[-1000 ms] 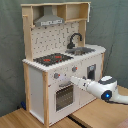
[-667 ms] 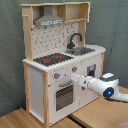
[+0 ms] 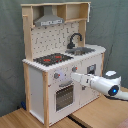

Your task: Play with the kitchen

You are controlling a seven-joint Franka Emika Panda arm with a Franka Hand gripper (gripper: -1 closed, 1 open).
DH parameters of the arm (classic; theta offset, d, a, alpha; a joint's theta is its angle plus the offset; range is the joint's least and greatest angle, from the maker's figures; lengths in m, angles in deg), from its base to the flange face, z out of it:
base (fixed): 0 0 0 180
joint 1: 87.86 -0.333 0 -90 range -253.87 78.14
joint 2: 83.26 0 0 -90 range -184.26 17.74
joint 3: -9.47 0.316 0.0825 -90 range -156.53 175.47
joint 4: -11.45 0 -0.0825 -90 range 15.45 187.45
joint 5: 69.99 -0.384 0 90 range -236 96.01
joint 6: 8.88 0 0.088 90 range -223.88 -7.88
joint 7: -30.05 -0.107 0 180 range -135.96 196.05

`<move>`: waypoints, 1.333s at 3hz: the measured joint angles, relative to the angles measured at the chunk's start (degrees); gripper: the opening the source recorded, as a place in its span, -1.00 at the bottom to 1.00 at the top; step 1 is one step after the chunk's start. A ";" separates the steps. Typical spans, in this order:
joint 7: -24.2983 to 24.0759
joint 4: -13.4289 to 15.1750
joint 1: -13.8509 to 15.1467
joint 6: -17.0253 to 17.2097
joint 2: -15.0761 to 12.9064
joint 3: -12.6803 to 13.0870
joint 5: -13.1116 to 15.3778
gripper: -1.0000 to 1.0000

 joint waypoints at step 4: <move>-5.40 5.74 7.77 -20.02 -0.02 -0.67 -0.45 1.00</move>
